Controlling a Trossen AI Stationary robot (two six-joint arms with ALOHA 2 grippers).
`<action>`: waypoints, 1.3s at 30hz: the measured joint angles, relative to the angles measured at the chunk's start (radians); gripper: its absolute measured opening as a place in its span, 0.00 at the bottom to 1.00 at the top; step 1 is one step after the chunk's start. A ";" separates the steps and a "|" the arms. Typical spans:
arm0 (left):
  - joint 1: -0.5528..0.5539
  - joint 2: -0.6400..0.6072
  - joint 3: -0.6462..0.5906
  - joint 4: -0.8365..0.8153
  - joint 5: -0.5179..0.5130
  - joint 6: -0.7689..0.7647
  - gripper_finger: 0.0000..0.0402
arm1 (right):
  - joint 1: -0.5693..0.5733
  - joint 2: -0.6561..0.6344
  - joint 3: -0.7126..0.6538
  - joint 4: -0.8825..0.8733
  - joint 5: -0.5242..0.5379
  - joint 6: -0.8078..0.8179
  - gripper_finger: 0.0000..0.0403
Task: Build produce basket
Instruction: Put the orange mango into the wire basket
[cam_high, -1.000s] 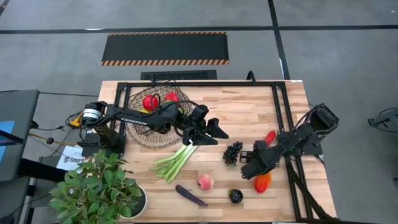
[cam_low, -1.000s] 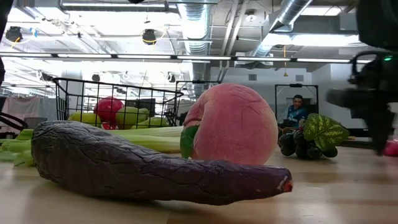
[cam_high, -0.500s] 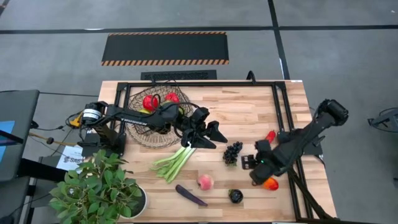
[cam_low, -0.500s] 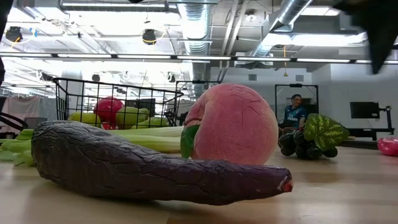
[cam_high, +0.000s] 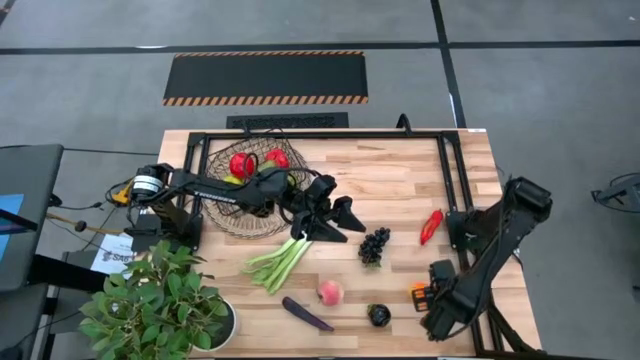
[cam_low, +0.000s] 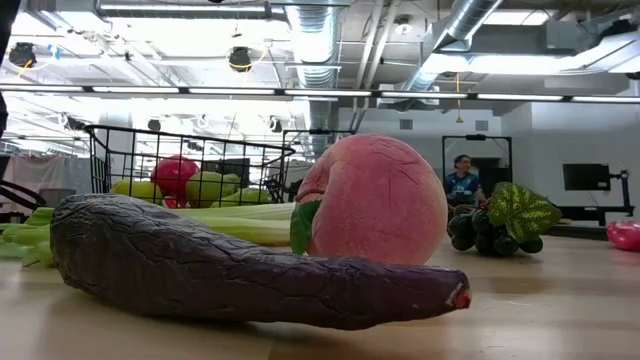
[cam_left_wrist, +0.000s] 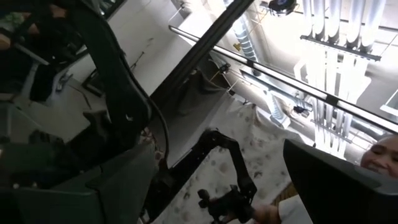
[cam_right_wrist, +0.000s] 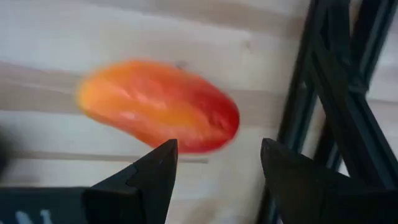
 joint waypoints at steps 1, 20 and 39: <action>0.000 0.000 0.000 0.000 -0.001 0.001 0.85 | 0.004 0.017 0.001 0.011 -0.015 0.005 0.63; 0.000 0.000 0.000 -0.112 -0.026 0.049 0.85 | -0.262 0.167 0.005 0.235 0.258 -0.373 0.63; -0.116 0.059 0.000 -0.575 -0.582 0.472 0.85 | 0.017 -0.006 0.186 -0.199 0.218 -0.010 0.63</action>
